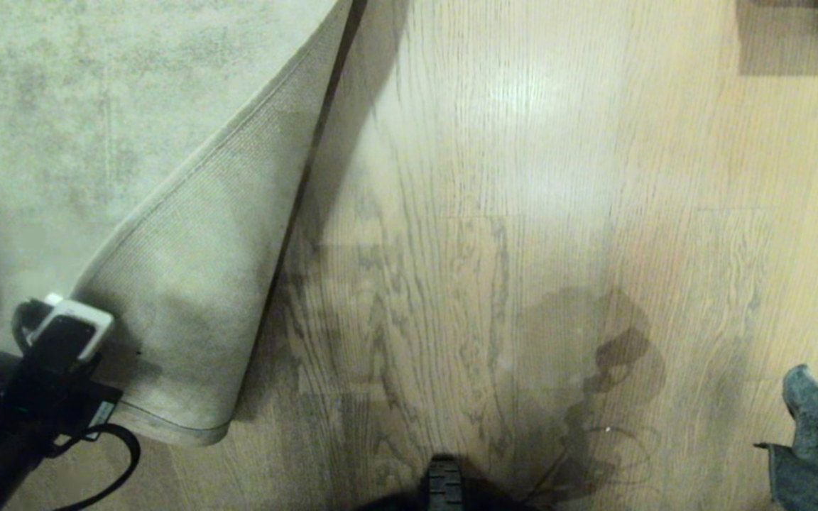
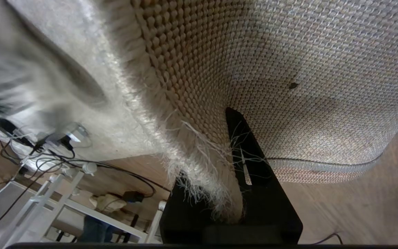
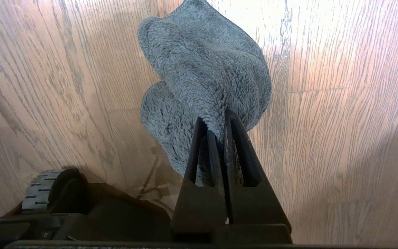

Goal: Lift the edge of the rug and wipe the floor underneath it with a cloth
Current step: Lay down the carpet

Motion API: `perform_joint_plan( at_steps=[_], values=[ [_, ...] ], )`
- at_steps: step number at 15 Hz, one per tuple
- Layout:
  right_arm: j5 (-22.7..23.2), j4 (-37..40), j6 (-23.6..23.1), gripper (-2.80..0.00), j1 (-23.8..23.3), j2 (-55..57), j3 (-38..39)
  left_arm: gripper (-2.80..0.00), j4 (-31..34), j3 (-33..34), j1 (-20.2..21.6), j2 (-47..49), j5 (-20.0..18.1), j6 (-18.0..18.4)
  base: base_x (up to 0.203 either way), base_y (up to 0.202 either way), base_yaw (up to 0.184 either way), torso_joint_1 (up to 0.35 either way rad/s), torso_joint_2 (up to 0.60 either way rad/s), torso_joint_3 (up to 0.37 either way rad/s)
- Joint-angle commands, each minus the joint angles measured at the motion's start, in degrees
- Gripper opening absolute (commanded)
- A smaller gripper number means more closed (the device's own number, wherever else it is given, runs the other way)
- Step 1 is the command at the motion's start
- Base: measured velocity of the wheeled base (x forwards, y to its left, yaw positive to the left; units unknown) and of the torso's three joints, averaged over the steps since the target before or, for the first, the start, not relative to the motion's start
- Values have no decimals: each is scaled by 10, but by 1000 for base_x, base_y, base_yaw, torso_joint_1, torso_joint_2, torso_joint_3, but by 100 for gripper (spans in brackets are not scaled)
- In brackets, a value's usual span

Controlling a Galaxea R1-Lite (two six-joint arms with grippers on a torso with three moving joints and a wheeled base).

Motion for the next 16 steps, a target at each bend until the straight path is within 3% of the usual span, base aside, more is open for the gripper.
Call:
perform_joint_plan(
  at_steps=[1,3,4,12,16],
  values=[
    [0,0,0,-280,0,1,0,-280,-3,1,1,2,2,1,0,0,0,0,0,0],
    [0,0,0,-280,0,1,0,-280,-3,0,0,2,1,1,0,0,0,0,0,0],
    [0,0,0,-280,0,1,0,0,-3,0,0,1,1,1,0,0,0,0,0,0],
    [0,0,0,-280,0,1,0,0,-13,-4,0,1,0,-6,0,0,0,0,0,0],
    [0,0,0,-280,0,1,0,0,-51,-5,-2,1,0,-5,0,0,0,0,0,0]
  ],
)
